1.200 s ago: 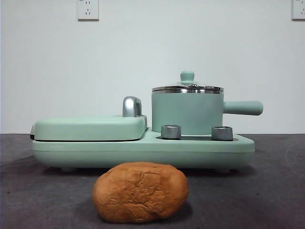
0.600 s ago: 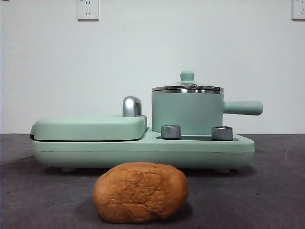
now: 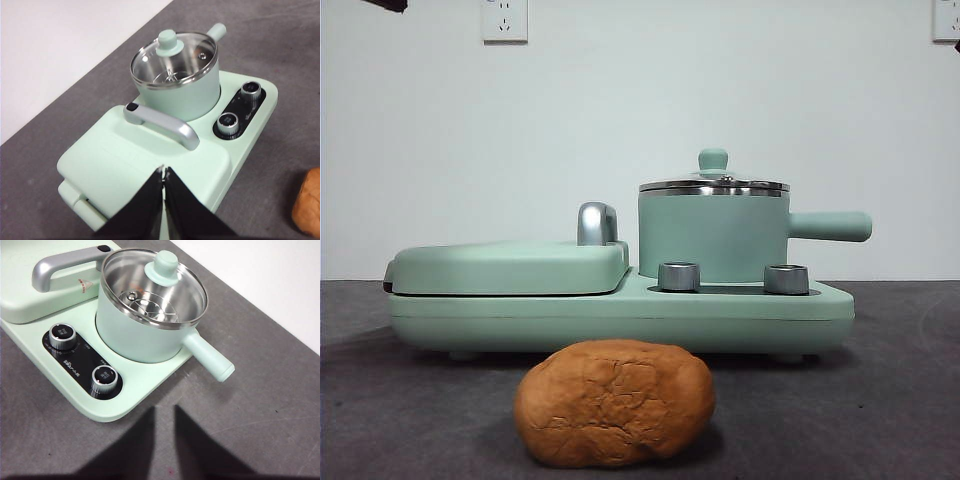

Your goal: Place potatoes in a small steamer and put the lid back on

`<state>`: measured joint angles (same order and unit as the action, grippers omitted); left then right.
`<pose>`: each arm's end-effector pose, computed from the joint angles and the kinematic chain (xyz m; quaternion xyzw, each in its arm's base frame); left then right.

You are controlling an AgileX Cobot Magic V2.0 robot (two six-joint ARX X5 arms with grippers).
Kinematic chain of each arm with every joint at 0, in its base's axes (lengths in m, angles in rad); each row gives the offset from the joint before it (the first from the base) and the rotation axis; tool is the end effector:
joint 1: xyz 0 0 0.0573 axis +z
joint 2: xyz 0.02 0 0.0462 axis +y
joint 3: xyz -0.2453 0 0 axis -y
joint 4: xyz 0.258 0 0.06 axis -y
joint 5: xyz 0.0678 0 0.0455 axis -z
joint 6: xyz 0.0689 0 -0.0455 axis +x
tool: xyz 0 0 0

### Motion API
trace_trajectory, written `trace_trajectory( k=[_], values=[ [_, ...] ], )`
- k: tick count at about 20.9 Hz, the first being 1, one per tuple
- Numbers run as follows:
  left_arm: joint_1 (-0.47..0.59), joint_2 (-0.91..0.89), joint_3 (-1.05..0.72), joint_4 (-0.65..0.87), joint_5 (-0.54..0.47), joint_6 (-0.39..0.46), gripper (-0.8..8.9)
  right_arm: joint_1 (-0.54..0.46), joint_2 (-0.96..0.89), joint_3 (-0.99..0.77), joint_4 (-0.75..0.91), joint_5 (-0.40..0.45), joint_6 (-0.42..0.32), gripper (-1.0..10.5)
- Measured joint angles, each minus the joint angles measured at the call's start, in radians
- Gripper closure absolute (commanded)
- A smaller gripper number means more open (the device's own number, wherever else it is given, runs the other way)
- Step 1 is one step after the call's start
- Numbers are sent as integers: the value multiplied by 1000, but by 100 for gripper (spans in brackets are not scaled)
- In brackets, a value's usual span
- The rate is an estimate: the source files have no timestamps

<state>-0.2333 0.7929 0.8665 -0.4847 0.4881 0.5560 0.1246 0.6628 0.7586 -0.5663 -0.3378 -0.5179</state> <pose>0.2053 -0.0820 0.3056 0.2264 0.0999 -0.3878 0.8879 0.1917 0.0470 0.2786 -0.2184 0.1670 0.2748 0.9214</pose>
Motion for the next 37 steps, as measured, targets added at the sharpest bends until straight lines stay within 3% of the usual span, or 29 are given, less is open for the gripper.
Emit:
trace_trajectory(
  k=[4,11,18,28,37],
  values=[
    [-5,0,0,5,0,-42,593,6,-5,0,0,0,-1,712],
    [-20,2,0,38,0,-98,596,6,-5,0,0,0,26,712],
    [-77,103,0,220,0,-175,596,6,-5,0,9,0,119,712],
    [-213,397,22,559,-71,-275,596,6,-5,0,45,-28,256,712],
    [-308,726,255,602,-73,-300,596,6,-5,0,48,-29,284,712]
  ],
)
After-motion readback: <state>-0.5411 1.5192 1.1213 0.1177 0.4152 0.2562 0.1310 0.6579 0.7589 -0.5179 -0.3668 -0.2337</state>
